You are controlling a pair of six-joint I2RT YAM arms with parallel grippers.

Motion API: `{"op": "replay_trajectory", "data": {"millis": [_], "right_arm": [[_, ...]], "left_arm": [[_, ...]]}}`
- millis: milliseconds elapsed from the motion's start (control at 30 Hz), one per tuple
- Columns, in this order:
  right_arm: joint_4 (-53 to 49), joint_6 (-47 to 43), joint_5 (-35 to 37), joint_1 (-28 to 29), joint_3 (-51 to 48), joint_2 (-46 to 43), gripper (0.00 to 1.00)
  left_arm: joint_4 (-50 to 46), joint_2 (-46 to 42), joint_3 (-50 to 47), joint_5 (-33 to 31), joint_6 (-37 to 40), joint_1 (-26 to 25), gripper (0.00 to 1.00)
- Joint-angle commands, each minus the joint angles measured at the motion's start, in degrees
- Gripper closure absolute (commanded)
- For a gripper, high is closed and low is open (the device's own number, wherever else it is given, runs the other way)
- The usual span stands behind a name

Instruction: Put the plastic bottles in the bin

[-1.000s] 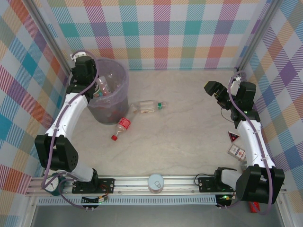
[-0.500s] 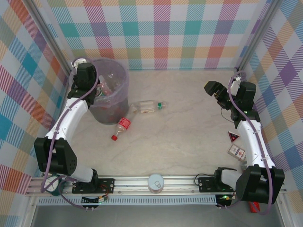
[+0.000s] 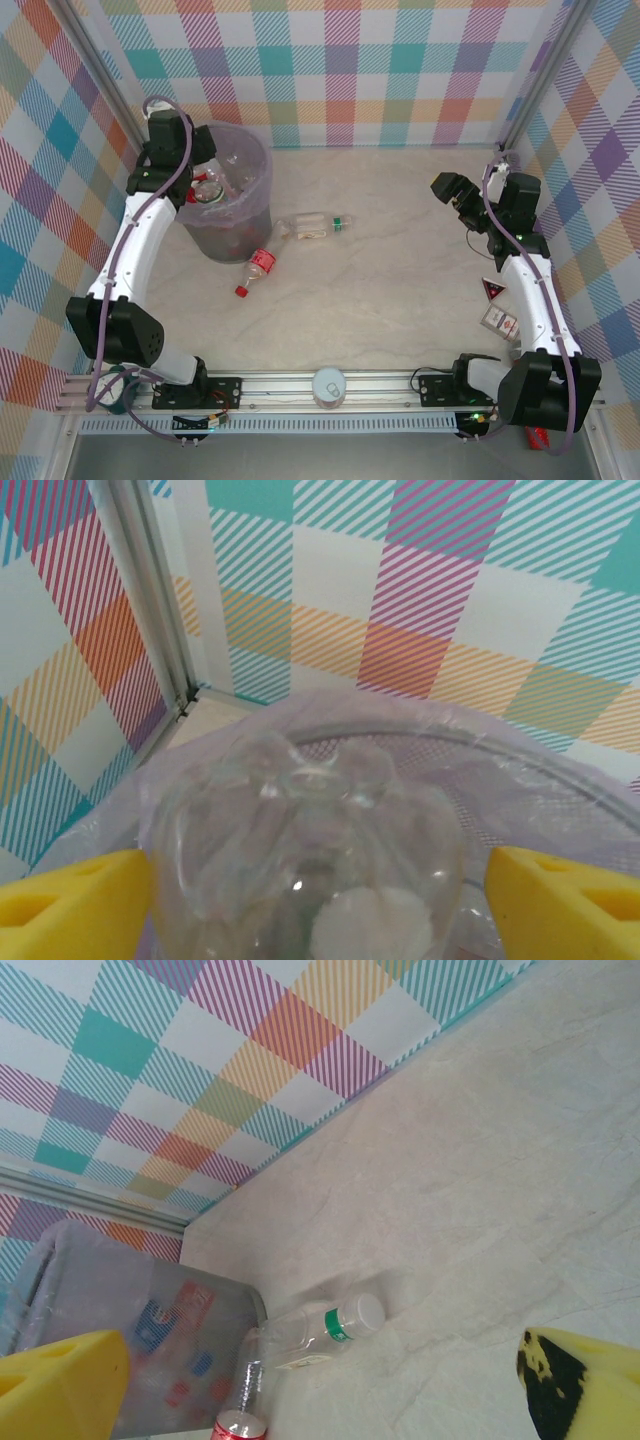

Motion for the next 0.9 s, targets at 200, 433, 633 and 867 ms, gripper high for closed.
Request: {"op": "replay_trajectory", "data": {"millis": [200, 433, 633, 867], "right_arm": [[0.3, 0.2, -1.5, -0.4, 2.0, -0.5, 0.01], [0.2, 0.3, -1.7, -0.3, 2.1, -0.4, 0.01], [-0.2, 0.0, -1.6, -0.2, 2.2, -0.2, 0.01], [-0.8, -0.7, -0.8, -0.3, 2.3, -0.1, 0.01]], "left_arm": [[-6.2, 0.4, 4.6, 0.6, 2.4, 0.3, 0.22], [-10.0, 5.9, 16.3, 2.2, 3.6, 0.3, 0.36], [-14.1, 12.8, 26.5, 2.1, 4.5, 0.5, 0.31], [-9.7, 9.5, 17.9, 2.0, 2.7, 0.4, 0.41]]}}
